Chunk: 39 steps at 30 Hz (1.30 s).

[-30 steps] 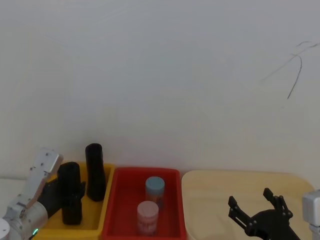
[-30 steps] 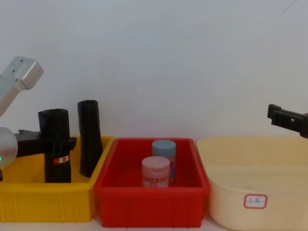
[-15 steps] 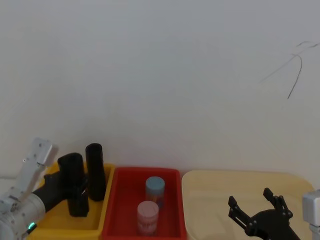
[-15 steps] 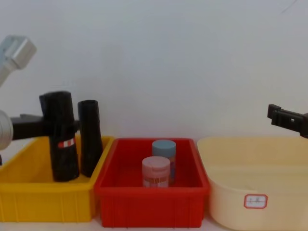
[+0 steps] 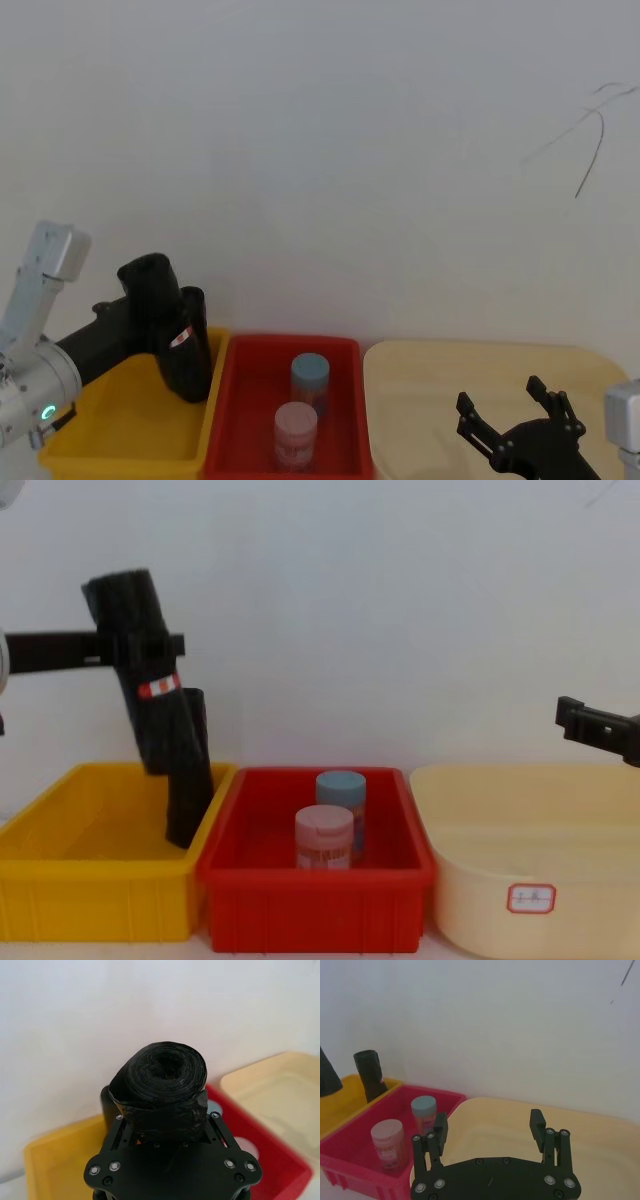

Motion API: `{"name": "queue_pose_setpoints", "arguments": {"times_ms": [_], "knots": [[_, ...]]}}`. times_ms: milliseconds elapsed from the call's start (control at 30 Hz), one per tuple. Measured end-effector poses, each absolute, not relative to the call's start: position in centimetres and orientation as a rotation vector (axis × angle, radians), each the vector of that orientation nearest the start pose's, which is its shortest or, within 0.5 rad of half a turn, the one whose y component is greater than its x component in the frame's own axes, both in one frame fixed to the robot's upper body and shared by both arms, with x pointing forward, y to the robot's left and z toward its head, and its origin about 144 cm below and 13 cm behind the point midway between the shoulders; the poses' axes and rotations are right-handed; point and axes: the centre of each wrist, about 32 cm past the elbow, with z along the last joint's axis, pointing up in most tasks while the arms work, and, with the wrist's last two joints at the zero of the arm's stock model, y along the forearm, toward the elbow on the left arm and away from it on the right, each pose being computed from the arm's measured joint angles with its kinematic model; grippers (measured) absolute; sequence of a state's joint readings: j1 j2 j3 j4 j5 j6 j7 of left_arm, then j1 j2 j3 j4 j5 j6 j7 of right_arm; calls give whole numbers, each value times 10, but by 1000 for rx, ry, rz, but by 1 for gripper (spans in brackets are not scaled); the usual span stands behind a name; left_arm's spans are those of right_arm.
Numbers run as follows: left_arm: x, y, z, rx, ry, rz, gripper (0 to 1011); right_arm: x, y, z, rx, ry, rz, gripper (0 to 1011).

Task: Pick up the garbage bag with the one hand and transfer it to the other hand.

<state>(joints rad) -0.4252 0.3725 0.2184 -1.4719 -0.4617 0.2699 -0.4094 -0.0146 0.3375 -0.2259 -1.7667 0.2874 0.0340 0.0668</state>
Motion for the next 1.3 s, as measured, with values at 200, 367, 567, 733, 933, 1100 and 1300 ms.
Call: {"name": "queue_pose_setpoints", "arguments": {"times_ms": [200, 367, 567, 733, 933, 1100, 1300], "knots": [[557, 280, 1277, -42, 42, 934, 426, 443, -237, 1189, 26, -75, -1229, 1000], [557, 274, 1284, -64, 56, 883, 426, 443, -237, 1189, 26, -75, -1229, 1000], [559, 260, 1284, -75, 75, 830, 426, 443, -237, 1189, 26, -75, -1229, 1000], [562, 250, 1282, -77, 88, 802, 426, 443, -237, 1189, 26, -75, -1229, 1000], [566, 235, 1279, -79, 105, 772, 426, 443, -237, 1189, 26, -75, -1229, 1000], [568, 226, 1278, -82, 115, 753, 426, 443, -237, 1189, 26, -75, -1230, 1000], [571, 218, 1278, -87, 123, 734, 426, 444, -238, 1190, 22, -74, -1221, 999]]}}
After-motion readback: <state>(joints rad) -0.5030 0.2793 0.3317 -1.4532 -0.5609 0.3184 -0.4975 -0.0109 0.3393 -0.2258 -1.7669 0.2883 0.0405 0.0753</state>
